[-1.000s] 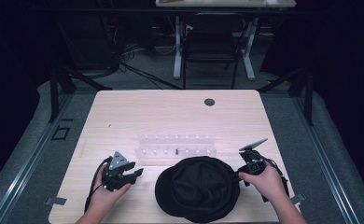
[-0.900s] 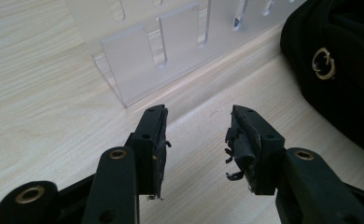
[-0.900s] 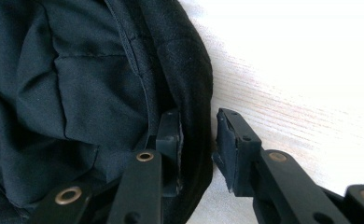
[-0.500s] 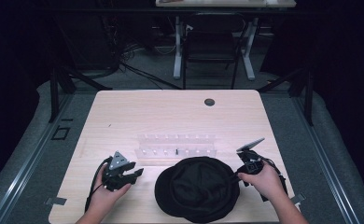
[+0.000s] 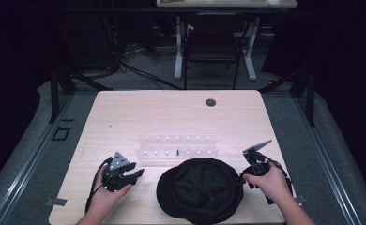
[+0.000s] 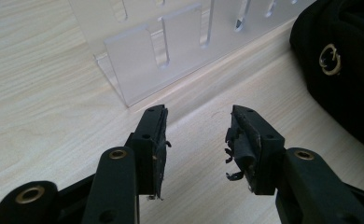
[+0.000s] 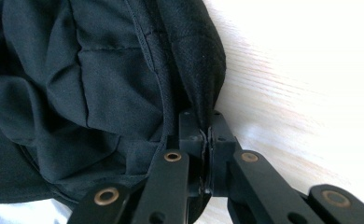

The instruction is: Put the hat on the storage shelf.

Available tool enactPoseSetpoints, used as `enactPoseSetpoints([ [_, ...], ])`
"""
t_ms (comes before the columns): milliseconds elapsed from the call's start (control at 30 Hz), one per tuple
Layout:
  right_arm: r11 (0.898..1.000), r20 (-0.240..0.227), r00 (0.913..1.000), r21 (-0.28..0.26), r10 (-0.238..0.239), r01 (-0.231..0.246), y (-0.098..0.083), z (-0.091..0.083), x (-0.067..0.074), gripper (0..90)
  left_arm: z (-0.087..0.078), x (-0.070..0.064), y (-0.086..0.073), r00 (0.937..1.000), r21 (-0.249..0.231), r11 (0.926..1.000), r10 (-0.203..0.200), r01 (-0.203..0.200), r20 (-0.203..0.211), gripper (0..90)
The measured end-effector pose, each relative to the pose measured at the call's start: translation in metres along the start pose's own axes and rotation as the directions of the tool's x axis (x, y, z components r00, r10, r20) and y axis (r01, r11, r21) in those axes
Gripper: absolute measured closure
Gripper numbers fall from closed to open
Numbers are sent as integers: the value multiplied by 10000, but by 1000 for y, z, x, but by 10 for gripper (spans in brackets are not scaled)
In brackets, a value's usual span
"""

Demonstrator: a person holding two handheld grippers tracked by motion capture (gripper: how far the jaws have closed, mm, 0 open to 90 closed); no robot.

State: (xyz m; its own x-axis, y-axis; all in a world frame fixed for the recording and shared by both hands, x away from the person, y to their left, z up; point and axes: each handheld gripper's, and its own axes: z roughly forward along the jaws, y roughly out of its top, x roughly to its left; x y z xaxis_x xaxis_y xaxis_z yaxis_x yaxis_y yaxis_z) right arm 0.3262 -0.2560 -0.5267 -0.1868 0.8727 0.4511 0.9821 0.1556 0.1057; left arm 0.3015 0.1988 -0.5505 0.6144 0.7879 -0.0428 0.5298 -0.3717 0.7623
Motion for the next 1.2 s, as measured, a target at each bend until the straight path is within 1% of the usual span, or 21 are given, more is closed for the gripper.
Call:
enactPoseSetpoints([
  [67,9999,-21,9999,-75,146,-146,-2,-3,-3,878,0,0,0,10000,0,10000,9,-9,0,560],
  [100,9999,-35,10000,142,54,-53,-2,-7,-5,878,0,0,0,10000,-4,10000,4,-4,-5,560],
  [133,9999,-35,10000,142,54,-53,-2,-7,-5,878,0,0,0,10000,-4,10000,4,-4,-5,560],
  [200,9993,-146,9993,-133,339,-341,-5,-10,-7,879,0,0,0,10000,4,10000,4,-4,-12,560],
  [233,9996,-184,9995,96,262,-260,-7,-17,-9,879,0,0,0,10000,4,10000,4,-4,-14,560],
  [267,9996,-184,9995,96,262,-260,-7,-17,-9,879,0,0,0,10000,4,10000,4,-4,-14,560],
  [300,9988,-215,9987,-131,466,-469,-9,-20,-9,879,0,0,0,10000,1,10000,2,-2,-17,560],
  [400,9971,-372,9973,-402,627,-641,-12,-25,-9,879,0,0,0,10000,-1,10000,-4,4,-25,560],
  [433,9996,-368,9990,149,239,-234,-11,-33,-11,879,0,0,0,10000,4,10000,-5,5,-33,560],
  [467,9985,-503,9974,-158,511,-519,-13,-34,-10,878,0,0,0,10000,1,10000,-1,1,-32,561],
  [500,9980,-657,9962,-249,572,-589,-14,-36,-10,878,0,0,0,10000,-2,10000,5,-5,-34,561],
  [667,9980,-817,9947,-122,616,-628,-14,-44,-11,879,-1,1,0,10000,56,10000,42,-42,-16,564],
  [700,9964,-959,9924,-287,772,-802,-15,-46,-10,879,-1,1,0,10000,34,10000,24,-24,-24,564],
  [900,9973,-891,9935,-115,712,-725,-15,-52,-9,879,0,1,0,10000,-14,10000,4,-4,-46,564],
  [933,9965,-903,9928,-218,783,-806,-15,-52,-9,879,0,0,0,9997,-86,10000,-7,5,-236,564],
  [1033,9972,-864,9935,-94,735,-745,-15,-55,-9,879,0,0,0,9997,-88,10000,-7,5,-234,565],
  [1067,9947,-844,9920,-324,943,-973,-16,-54,-7,879,0,0,0,9997,-86,10000,-11,9,-237,565],
  [1100,9943,-833,9917,-352,976,-1008,-16,-55,-6,879,0,0,0,9997,-90,10000,-17,15,-234,565],
  [1133,9964,-763,9938,-199,805,-823,-16,-56,-6,879,0,0,0,9997,-82,10000,-16,14,-226,565],
  [1167,9964,-586,9950,-174,814,-826,-16,-57,-5,879,0,0,0,9997,-79,10000,-14,12,-231,565],
  [1200,9956,-634,9942,-278,872,-891,-16,-57,-4,879,-1,1,0,10000,34,10000,16,-16,-19,565],
])
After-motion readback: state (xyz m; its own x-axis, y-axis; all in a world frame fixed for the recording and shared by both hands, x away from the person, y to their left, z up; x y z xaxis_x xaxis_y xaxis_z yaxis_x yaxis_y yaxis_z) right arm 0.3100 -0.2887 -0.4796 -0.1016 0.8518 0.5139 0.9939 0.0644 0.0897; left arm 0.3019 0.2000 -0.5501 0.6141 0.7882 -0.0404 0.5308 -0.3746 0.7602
